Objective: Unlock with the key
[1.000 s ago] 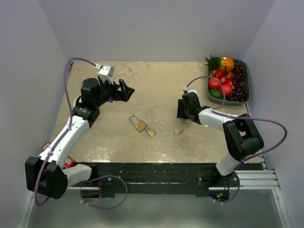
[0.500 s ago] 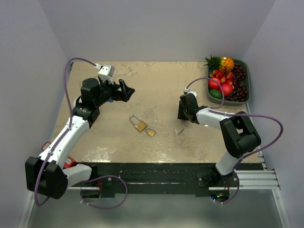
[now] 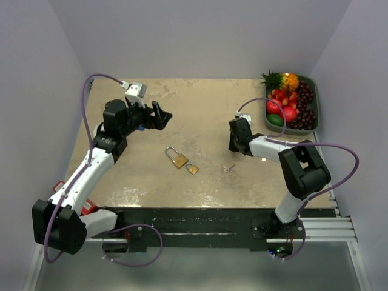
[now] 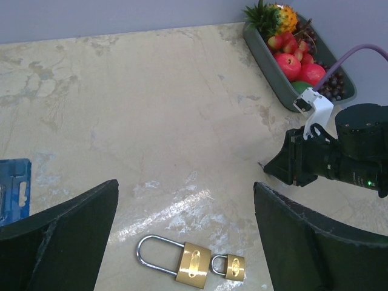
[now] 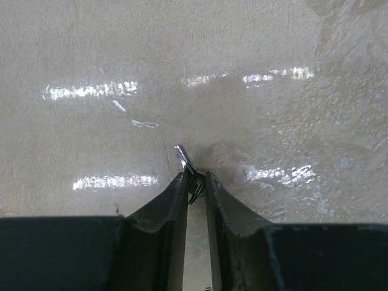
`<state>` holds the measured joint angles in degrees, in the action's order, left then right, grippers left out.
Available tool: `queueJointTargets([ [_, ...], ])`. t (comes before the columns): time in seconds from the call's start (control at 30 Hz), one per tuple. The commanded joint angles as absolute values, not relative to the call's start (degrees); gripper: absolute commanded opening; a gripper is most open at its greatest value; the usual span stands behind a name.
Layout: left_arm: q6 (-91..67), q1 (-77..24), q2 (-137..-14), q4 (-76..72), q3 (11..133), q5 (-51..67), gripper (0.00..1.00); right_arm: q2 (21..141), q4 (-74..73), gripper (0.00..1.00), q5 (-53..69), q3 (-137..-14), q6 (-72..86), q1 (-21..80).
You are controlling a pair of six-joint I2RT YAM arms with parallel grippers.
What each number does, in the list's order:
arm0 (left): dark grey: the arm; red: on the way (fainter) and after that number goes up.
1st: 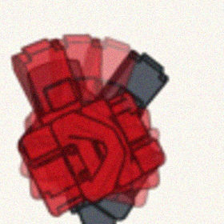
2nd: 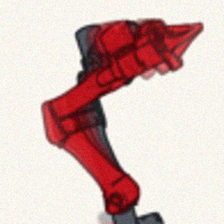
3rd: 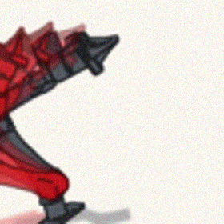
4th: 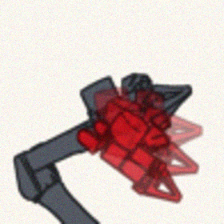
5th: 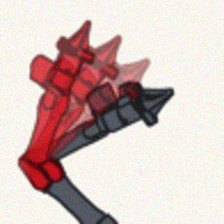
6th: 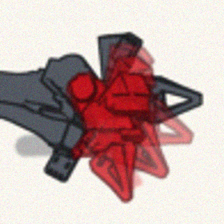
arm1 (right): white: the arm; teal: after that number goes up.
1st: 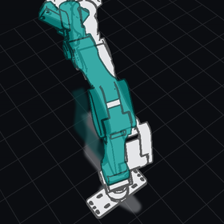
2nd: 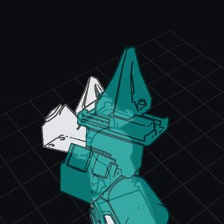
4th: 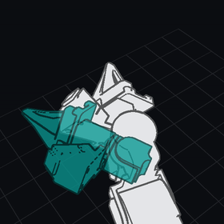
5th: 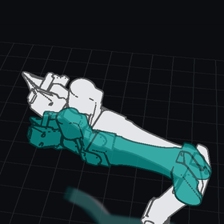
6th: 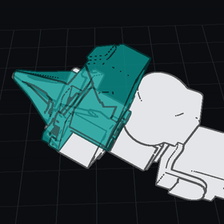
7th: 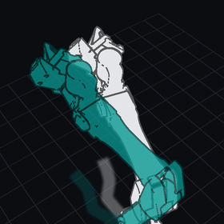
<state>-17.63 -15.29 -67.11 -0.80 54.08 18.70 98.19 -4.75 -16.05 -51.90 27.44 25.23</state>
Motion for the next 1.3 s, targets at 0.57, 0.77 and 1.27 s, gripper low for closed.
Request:
queueJointTargets([
  [0.57, -18.46, -15.29, -66.18, -3.87, 53.44, 19.34, 0.97, 92.64, -6.50, 0.00, -16.35, -52.65, 28.48, 25.66],
  [0.77, -18.37, -15.29, -66.36, -4.92, 53.17, 20.83, 0.97, 88.07, -2.29, 0.00, -9.24, -51.50, 23.04, 26.63],
  [1.27, -26.62, -15.82, -67.76, -27.47, 47.56, 49.20, 0.97, 72.78, 2.37, 0.00, 27.49, -52.64, 15.46, 28.30],
])
